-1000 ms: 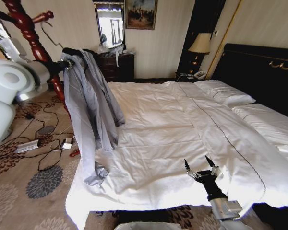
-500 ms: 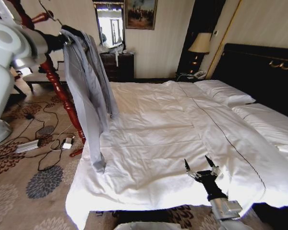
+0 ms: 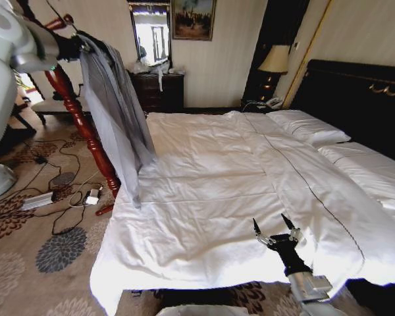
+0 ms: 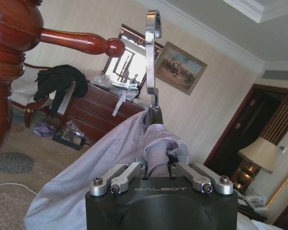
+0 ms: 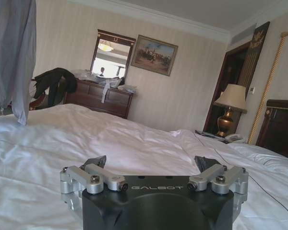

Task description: Pick up the clothes from the bed and hang them on the clothes hanger.

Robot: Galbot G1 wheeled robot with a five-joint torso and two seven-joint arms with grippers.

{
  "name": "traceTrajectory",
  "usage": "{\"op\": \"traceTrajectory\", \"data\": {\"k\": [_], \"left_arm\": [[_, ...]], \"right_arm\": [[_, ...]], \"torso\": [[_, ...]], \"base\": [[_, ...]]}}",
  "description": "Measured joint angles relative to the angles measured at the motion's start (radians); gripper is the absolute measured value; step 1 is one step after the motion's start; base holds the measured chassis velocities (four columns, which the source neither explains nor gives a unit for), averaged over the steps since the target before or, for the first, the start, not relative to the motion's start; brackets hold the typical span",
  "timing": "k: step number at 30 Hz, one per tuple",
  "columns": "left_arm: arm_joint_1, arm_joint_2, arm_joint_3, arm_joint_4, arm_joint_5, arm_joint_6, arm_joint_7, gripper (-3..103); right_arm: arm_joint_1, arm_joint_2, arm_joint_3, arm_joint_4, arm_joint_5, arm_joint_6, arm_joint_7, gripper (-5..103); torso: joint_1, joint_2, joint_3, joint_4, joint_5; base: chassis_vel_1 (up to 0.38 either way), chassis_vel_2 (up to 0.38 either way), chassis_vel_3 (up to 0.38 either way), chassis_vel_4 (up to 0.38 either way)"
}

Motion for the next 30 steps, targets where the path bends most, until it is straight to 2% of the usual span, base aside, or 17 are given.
{"op": "traceTrajectory", "data": {"k": [2,3,7,17,26,30], "left_arm": [[-0.042,-0.052,0.017,0.083,0.004,0.004,0.002,16],[-0.042,-0.052,0.017,0.083,0.004,0.004,0.002,16],[-0.087,-0.121,0.026,0.184,0.028,0.011,0.001,16],[-0.129,-0.164,0.033,0.298,0.066,0.023,-0.002,16],[-0.154,-0.175,0.031,0.369,0.105,0.03,0.033,16],[-0.169,-0.209,0.011,0.454,0.161,0.03,0.06,16]], "right_arm": [[0.0,0.0,0.0,0.0,0.0,0.0,0.0,100],[0.0,0.0,0.0,0.0,0.0,0.0,0.0,100],[0.0,0.0,0.0,0.0,0.0,0.0,0.0,100],[0.0,0.0,0.0,0.0,0.0,0.0,0.0,100],[0.0,0.0,0.0,0.0,0.0,0.0,0.0,100],[0.0,0.0,0.0,0.0,0.0,0.0,0.0,100]], "torso": [[0.0,0.0,0.0,-0.0006,0.0002],[0.0,0.0,0.0,-0.0006,0.0002],[0.0,0.0,0.0,-0.0006,0.0005],[0.0,0.0,0.0,-0.0002,0.0002],[0.0,0.0,0.0,0.0,0.0002],[0.0,0.0,0.0,-0.0006,0.0003]], "base": [[0.0,0.0,0.0,0.0],[0.0,0.0,0.0,0.0],[0.0,0.0,0.0,0.0],[0.0,0.0,0.0,0.0],[0.0,0.0,0.0,0.0],[0.0,0.0,0.0,0.0]]}}
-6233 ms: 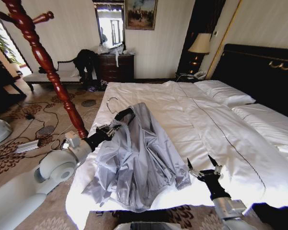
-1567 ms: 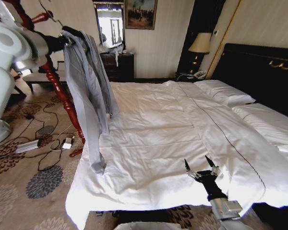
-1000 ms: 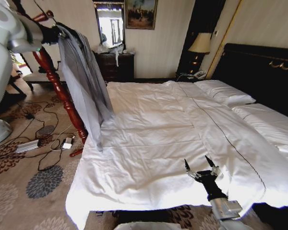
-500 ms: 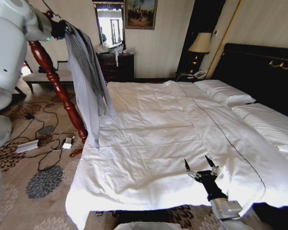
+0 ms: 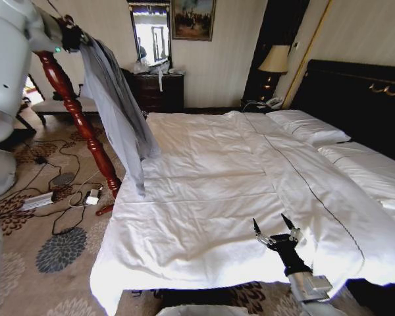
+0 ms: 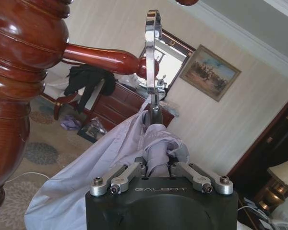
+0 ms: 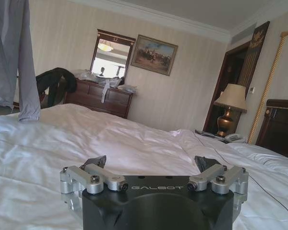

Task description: Pick up the clothes from the bed and hang them on the clothes hanger.

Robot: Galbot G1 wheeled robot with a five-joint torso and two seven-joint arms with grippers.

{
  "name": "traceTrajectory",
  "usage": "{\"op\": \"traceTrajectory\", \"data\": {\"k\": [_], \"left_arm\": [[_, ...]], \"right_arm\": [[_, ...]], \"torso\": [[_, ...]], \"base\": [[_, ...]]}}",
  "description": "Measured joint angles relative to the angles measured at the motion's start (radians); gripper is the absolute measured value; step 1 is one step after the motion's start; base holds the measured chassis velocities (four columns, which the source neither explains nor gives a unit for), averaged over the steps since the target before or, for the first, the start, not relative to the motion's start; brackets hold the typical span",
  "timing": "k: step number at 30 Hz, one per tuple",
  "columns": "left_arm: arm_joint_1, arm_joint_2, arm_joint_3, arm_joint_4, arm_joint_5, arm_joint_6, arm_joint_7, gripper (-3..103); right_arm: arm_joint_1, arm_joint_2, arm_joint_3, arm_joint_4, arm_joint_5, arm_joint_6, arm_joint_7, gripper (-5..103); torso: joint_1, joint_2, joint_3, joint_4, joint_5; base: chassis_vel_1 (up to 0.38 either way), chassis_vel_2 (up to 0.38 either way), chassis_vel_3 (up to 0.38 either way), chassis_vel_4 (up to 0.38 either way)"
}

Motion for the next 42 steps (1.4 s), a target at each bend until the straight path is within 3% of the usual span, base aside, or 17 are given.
{"op": "traceTrajectory", "data": {"k": [7,10,22,42], "left_arm": [[-0.006,-0.019,-0.012,0.073,0.082,-0.012,0.035,16],[-0.013,-0.04,-0.028,0.118,0.134,-0.022,0.067,16],[-0.029,-0.087,-0.103,0.232,0.273,-0.032,0.156,16],[-0.028,-0.128,-0.229,0.347,0.428,-0.045,0.204,16]], "right_arm": [[0.0,0.0,0.0,0.0,0.0,0.0,0.0,100],[0.0,0.0,0.0,0.0,0.0,0.0,0.0,100],[0.0,0.0,0.0,0.0,0.0,0.0,0.0,100],[0.0,0.0,0.0,0.0,0.0,0.0,0.0,100]], "torso": [[0.0,0.0,0.0,0.0009,-0.0005],[0.0,0.0,0.0,0.0,0.0],[0.0,0.0,0.0,0.0001,0.0],[0.0,0.0,0.0,0.0004,0.0]], "base": [[0.0,0.0,0.0,0.0],[0.0,0.0,0.0,0.0],[0.0,0.0,0.0,0.0],[0.0,0.0,0.0,0.0]]}}
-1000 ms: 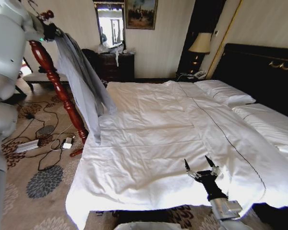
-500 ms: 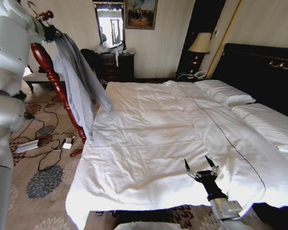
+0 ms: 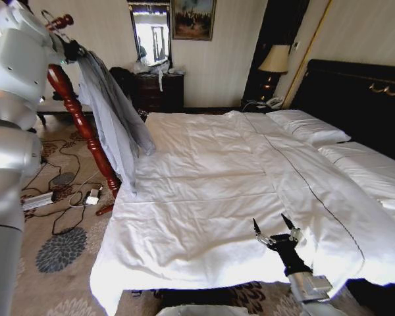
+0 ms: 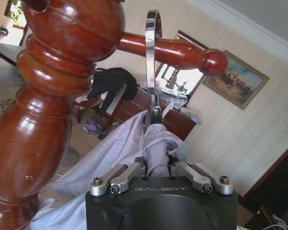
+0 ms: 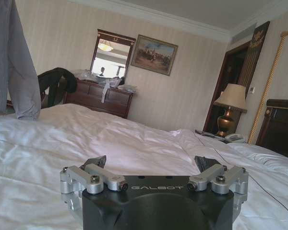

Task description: Pick up the clothes from the bed and hang them on the clothes hanger.

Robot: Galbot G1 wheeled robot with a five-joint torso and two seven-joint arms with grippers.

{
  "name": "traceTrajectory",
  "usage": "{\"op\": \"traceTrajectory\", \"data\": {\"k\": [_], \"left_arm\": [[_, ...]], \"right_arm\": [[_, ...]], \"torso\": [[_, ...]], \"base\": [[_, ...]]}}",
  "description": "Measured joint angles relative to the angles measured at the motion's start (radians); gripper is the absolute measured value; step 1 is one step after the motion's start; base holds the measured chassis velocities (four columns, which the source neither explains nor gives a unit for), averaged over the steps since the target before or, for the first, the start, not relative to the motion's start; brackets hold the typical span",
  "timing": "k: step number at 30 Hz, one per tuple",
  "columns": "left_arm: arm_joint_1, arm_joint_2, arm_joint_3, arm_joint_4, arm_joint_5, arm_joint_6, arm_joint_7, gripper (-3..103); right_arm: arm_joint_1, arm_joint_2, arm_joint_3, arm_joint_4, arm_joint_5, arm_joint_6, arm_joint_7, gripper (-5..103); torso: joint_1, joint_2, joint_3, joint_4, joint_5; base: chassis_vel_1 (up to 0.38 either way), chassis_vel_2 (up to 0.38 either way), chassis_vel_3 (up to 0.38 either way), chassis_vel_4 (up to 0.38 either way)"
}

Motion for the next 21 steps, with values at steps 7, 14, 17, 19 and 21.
{"op": "traceTrajectory", "data": {"k": [7,14,17,19,21], "left_arm": [[0.001,-0.011,-0.047,0.051,0.081,-0.006,0.033,16],[0.005,-0.014,-0.048,0.054,0.101,-0.015,0.052,16],[0.026,-0.013,-0.049,0.039,0.098,-0.018,0.03,16],[0.034,-0.01,-0.05,0.03,0.094,-0.017,0.023,16],[0.053,-0.002,-0.049,0.005,0.083,-0.015,0.007,16]], "right_arm": [[0.0,0.0,0.0,0.0,0.0,0.0,0.0,100],[0.0,0.0,0.0,0.0,0.0,0.0,0.0,100],[0.0,0.0,0.0,0.0,0.0,0.0,0.0,100],[0.0,0.0,0.0,0.0,0.0,0.0,0.0,100],[0.0,0.0,0.0,0.0,0.0,0.0,0.0,100]], "torso": [[0.0,0.0,0.0,-0.0001,-0.0002],[0.0,0.0,0.0,0.0001,0.0001],[0.0,0.0,0.0,0.0,0.0004],[0.0,0.0,0.0,-0.0001,0.0004],[0.0,0.0,0.0,-0.0001,0.0006]], "base": [[0.0,0.0,0.0,0.0],[0.0,0.0,0.0,0.0],[0.0,0.0,0.0,0.0],[0.0,0.0,0.0,0.0],[0.0,0.0,0.0,0.0]]}}
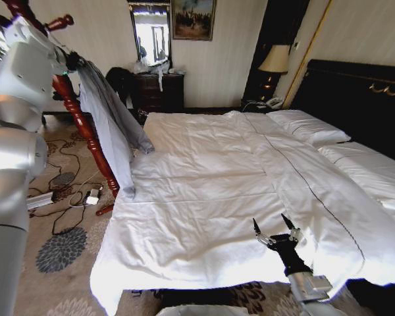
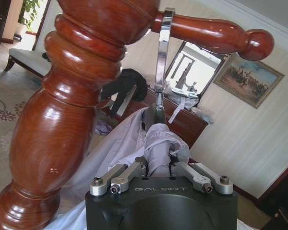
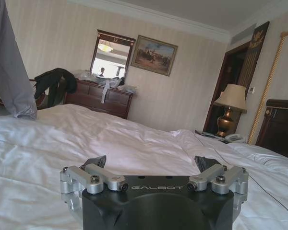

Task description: Pick up the clothes from the bed and hang them on the clothes hanger.

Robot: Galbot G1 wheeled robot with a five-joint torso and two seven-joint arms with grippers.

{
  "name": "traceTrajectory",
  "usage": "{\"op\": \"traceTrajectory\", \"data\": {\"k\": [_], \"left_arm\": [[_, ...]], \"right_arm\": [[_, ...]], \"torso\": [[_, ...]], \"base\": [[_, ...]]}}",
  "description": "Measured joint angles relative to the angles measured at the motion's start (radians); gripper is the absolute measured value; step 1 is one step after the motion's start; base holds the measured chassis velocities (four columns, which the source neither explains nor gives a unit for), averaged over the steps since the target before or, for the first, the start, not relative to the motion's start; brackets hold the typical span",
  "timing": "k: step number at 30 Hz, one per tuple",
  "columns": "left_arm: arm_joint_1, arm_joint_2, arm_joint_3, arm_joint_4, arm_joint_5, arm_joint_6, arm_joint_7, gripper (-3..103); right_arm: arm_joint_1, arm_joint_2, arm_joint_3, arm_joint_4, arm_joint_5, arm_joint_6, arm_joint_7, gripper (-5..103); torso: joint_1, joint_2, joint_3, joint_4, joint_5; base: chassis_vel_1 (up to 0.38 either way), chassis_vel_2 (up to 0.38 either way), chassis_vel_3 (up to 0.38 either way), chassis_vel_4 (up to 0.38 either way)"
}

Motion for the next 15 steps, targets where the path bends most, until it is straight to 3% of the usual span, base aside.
{"op": "traceTrajectory", "data": {"k": [7,9,14,15], "left_arm": [[0.017,0.012,0.016,-0.045,-0.002,0.027,-0.032,15],[0.023,0.014,0.021,-0.052,-0.002,0.039,-0.041,26],[0.03,0.021,0.031,-0.076,-0.002,0.043,-0.053,30],[0.042,0.032,0.047,-0.098,-0.002,0.043,-0.059,42]], "right_arm": [[0.0,0.0,0.0,0.0,0.0,0.0,0.0,100],[0.0,0.0,0.0,0.0,0.0,0.0,0.0,100],[0.0,0.0,0.0,0.0,0.0,0.0,0.0,100],[0.0,0.0,0.0,0.0,0.0,0.0,0.0,100]], "torso": [[0.0,0.0,0.0,0.0003,-0.0003],[0.0,0.0,0.0,0.0,-0.0025],[0.0,0.0,0.0,-0.0001,-0.0006],[0.0,0.0,0.0,-0.0002,-0.0003]], "base": [[0.0,0.0,0.0,0.0],[0.0,0.0,0.0,0.0],[0.0,0.0,0.0,0.0],[0.0,0.0,0.0,0.0]]}}
